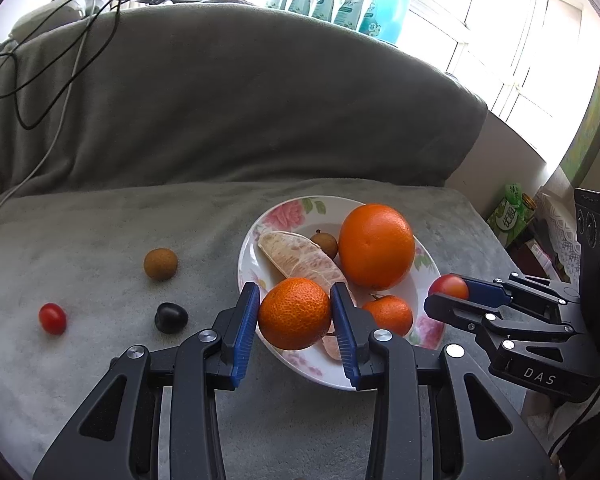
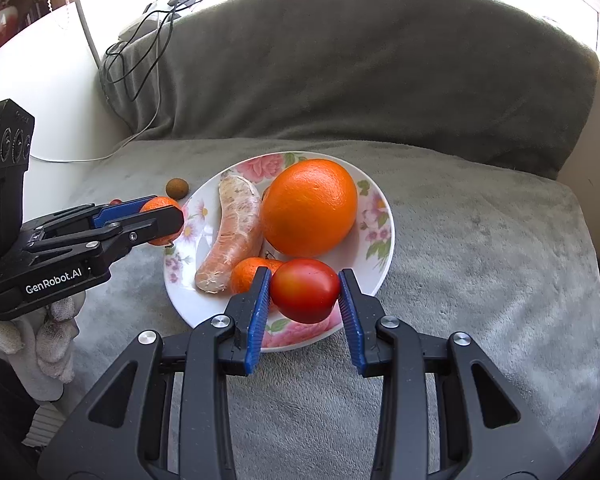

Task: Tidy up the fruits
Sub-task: 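Open the left gripper over the plate while the right gripper releases the tomato there, then move the left gripper to the red cherry tomato while the right gripper approaches a black fruit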

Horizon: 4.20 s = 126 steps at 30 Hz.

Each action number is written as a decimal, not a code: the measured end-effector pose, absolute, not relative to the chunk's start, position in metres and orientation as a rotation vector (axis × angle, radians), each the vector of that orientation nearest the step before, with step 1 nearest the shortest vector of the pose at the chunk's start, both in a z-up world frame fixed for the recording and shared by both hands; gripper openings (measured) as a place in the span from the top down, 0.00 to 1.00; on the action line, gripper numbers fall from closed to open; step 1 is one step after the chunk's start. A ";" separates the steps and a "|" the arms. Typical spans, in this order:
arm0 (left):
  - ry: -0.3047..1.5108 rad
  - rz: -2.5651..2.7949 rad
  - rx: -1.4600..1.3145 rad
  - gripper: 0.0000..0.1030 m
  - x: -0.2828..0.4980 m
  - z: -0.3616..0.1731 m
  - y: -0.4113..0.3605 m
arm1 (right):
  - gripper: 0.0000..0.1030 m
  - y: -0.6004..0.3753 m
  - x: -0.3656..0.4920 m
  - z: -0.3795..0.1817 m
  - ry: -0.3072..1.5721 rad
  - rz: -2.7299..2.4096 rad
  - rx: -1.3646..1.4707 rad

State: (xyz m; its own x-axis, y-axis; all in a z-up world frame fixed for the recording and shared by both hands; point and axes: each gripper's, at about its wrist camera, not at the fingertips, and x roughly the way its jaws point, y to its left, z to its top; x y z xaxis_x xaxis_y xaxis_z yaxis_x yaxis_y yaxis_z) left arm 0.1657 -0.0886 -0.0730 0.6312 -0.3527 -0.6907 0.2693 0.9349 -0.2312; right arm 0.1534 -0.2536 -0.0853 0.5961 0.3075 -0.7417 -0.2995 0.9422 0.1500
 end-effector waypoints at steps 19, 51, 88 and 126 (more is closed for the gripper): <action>0.771 -0.346 -0.083 0.33 0.165 -0.062 -0.090 | 0.20 -0.257 0.150 -0.078 0.810 0.326 -0.027; 0.755 -0.219 -0.152 0.30 0.149 -0.048 -0.023 | 0.17 -0.211 0.128 -0.056 0.754 0.408 -0.061; 0.814 -0.073 -0.198 0.53 0.143 -0.094 0.080 | 0.59 -0.083 0.189 -0.085 0.902 0.684 -0.315; 0.894 -0.124 -0.216 0.64 0.182 -0.122 0.076 | 0.72 -0.038 0.228 -0.121 0.981 0.670 -0.520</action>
State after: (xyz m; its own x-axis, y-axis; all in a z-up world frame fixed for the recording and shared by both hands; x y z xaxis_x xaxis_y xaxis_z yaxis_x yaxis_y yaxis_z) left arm 0.1824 0.0763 -0.1216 0.6208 -0.1970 -0.7588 0.0171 0.9711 -0.2381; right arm 0.2279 -0.0383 -0.1210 0.3882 0.2761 -0.8792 -0.7186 0.6881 -0.1012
